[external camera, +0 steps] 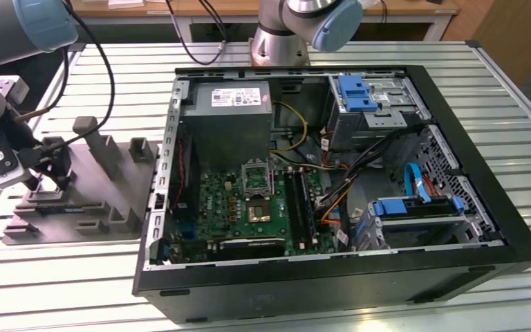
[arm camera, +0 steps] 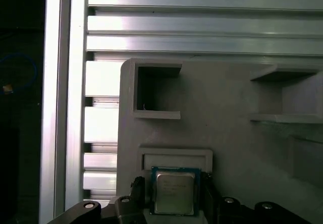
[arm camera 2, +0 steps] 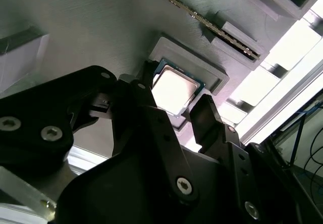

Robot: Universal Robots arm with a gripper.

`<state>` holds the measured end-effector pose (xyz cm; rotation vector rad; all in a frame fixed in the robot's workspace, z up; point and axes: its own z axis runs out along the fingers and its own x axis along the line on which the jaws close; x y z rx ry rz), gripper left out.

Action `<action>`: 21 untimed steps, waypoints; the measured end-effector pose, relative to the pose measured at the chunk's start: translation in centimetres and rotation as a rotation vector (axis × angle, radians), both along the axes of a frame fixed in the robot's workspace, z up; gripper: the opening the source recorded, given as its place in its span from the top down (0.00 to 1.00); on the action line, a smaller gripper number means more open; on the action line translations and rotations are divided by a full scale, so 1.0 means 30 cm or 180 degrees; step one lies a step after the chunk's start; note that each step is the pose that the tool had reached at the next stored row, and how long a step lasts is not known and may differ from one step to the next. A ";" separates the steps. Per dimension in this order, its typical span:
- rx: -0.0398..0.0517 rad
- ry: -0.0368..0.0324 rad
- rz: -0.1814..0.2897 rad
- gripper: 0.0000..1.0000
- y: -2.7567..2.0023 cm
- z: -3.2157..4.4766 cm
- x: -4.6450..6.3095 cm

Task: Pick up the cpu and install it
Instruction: 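Pick up the cpu and move it towards the insertion slot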

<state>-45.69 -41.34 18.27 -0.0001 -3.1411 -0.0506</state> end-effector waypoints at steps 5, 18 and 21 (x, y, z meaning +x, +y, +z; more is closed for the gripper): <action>-0.0006 0.0000 0.0000 0.44 0.000 0.003 0.000; -0.0009 0.0000 0.0000 0.44 0.000 0.003 0.000; -0.0009 0.0000 0.0000 0.45 0.000 0.003 0.000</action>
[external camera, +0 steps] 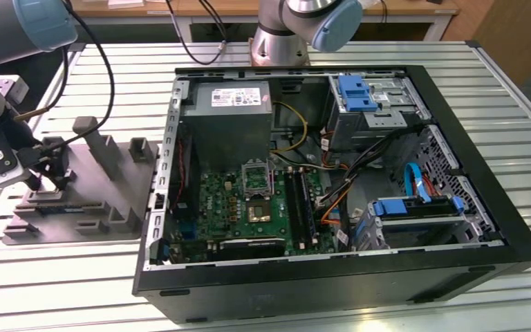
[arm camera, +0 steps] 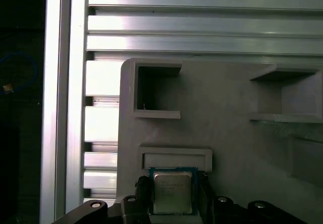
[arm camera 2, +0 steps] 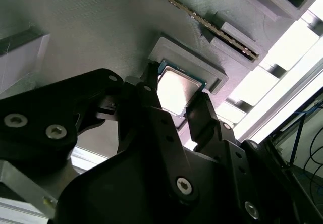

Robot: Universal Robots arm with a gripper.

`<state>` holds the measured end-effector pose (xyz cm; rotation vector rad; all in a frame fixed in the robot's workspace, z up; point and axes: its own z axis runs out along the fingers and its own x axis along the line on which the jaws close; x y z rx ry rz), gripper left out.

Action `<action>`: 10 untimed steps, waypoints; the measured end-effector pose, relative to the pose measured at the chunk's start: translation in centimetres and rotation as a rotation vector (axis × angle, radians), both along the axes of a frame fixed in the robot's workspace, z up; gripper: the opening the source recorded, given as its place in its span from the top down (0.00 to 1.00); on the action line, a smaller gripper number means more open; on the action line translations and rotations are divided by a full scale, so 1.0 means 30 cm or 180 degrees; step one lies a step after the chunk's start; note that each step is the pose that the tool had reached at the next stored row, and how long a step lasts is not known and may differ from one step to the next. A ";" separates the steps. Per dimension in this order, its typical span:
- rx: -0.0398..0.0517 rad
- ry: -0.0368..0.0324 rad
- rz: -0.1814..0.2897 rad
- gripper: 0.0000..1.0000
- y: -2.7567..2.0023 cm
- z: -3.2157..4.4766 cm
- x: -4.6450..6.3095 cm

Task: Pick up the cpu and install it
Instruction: 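Pick up the cpu and move it towards the insertion slot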

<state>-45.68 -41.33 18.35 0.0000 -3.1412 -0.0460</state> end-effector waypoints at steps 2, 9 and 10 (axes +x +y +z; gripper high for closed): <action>0.0000 0.0000 0.0000 0.53 0.000 0.000 0.000; 0.0000 0.0000 0.0000 0.53 0.000 0.000 0.000; 0.0000 0.0000 0.0000 0.53 0.000 0.000 0.000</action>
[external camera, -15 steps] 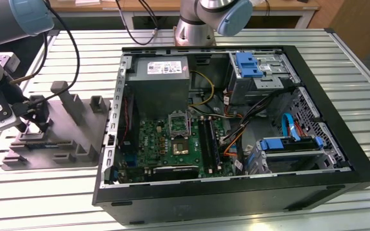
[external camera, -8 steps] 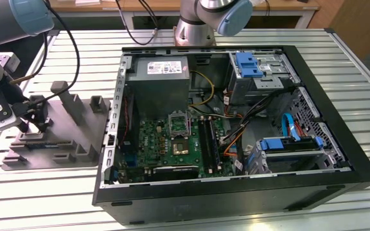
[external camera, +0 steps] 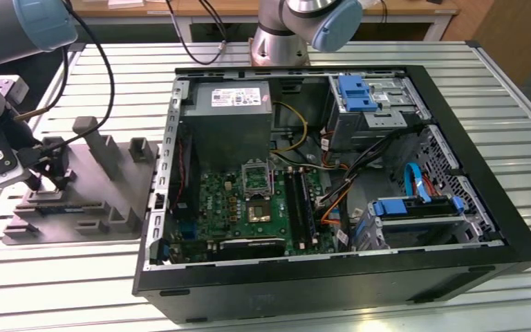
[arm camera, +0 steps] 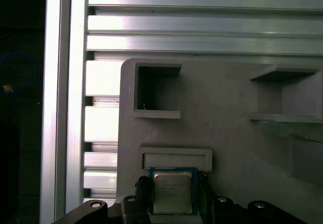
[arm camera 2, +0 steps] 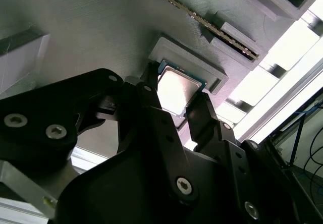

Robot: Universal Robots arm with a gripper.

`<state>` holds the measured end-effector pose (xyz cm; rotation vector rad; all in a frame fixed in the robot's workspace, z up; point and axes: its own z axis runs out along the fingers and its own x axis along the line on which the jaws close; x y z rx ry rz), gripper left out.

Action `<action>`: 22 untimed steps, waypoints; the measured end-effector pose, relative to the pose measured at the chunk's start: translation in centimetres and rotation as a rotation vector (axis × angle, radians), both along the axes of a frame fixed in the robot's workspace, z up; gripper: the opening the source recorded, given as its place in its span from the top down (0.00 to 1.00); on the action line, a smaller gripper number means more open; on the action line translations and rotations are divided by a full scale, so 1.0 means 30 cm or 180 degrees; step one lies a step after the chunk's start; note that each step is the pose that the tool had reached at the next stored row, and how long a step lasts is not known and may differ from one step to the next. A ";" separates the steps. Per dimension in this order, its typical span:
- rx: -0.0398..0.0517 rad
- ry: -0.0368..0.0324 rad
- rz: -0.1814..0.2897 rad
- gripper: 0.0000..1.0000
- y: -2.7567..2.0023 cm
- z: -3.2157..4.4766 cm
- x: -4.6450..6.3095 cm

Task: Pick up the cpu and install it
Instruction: 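Pick up the cpu and move it towards the insertion slot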

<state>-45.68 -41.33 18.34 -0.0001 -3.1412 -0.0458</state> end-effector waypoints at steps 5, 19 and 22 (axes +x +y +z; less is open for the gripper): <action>0.0000 0.0000 0.0000 0.53 0.000 0.000 0.000; -0.0001 0.0000 0.0000 0.53 0.000 0.028 0.000; 0.0000 0.0000 0.0000 0.53 0.000 0.037 0.000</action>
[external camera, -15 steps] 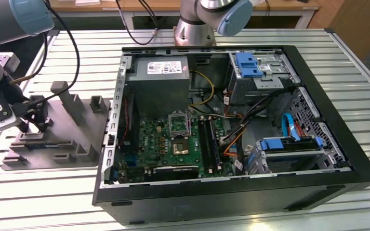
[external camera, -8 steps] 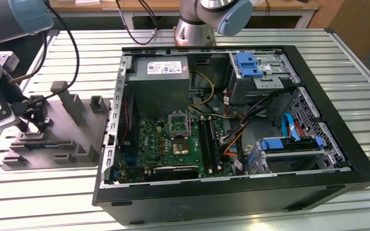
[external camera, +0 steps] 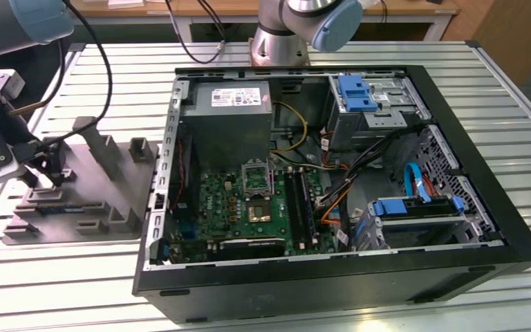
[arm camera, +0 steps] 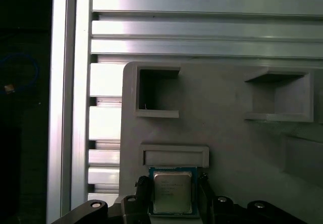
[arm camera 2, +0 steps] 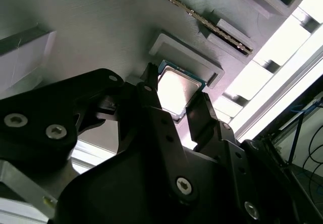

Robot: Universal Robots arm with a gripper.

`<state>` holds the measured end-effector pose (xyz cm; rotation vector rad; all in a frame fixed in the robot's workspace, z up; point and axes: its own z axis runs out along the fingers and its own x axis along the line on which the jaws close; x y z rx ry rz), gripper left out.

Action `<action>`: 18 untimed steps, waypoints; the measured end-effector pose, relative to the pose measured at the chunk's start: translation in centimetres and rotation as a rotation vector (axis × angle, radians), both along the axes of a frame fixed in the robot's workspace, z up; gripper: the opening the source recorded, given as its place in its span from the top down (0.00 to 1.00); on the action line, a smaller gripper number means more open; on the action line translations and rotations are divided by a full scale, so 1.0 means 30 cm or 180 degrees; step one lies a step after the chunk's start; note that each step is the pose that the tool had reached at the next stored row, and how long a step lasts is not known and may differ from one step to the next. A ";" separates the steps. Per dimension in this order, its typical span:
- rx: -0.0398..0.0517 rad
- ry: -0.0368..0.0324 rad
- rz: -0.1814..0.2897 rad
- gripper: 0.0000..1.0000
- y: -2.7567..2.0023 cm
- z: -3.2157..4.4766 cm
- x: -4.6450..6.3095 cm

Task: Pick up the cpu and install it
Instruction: 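Pick up the cpu and move it towards the insertion slot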

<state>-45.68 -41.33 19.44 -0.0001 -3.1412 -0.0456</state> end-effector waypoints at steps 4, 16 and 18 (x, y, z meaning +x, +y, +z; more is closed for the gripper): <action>0.0001 -0.0001 0.0000 0.53 0.000 0.003 0.000; 0.0000 0.0000 0.0000 0.53 0.000 0.015 0.000; 0.0000 0.0000 0.0000 0.53 0.000 0.017 0.000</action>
